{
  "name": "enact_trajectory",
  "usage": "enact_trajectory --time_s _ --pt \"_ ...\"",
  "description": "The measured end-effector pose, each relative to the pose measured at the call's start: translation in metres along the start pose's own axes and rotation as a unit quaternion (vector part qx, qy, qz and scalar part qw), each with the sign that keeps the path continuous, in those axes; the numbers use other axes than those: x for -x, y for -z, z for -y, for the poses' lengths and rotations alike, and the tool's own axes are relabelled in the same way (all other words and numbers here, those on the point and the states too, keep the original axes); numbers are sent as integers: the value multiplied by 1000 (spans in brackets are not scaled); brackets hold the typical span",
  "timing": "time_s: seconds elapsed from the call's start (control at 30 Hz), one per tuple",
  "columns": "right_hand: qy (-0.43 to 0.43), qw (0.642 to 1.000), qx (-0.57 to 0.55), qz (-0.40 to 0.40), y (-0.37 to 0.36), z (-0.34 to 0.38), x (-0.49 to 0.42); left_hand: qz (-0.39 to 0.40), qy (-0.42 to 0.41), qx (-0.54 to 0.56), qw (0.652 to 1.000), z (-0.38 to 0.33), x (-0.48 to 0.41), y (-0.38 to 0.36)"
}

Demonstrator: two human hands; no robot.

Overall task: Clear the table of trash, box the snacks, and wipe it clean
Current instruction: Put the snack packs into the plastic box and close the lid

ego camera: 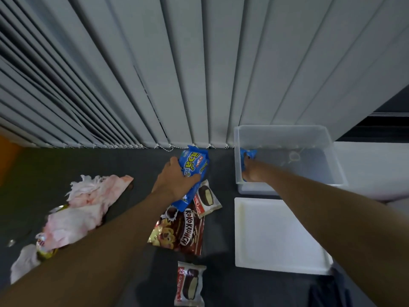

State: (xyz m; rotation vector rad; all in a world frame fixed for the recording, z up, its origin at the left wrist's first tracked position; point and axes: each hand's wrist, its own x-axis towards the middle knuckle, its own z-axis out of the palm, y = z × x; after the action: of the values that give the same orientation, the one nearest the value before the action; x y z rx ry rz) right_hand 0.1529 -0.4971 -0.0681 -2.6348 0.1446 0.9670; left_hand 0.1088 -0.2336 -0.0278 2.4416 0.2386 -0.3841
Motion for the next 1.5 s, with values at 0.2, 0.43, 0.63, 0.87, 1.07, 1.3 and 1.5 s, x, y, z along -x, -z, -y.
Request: enact_trajectory --time_s 0.2,0.43,0.63,0.87,1.07,1.3,1.5 --pt "20 993 -60 -101 9 2 13 -4 -18 31 999 -21 4 1" --pt "57 939 -55 -336 17 -42 48 -27 -70 30 997 -65 6 2" --pt "-44 888 15 -457 30 -103 81 -47 -117 10 992 -116 6 -13" --pt "-105 929 -51 -351 20 -145 85 -17 -149 -27 988 -164 -3 -40" --pt "-118 924 -47 -359 16 -145 79 19 -157 -80 984 -197 -17 -74" --pt "-118 915 -45 -384 12 -145 74 87 -104 -147 980 -207 -40 -127" --pt "-119 908 -47 -399 10 -147 68 94 -20 -120 988 -204 -51 -159"
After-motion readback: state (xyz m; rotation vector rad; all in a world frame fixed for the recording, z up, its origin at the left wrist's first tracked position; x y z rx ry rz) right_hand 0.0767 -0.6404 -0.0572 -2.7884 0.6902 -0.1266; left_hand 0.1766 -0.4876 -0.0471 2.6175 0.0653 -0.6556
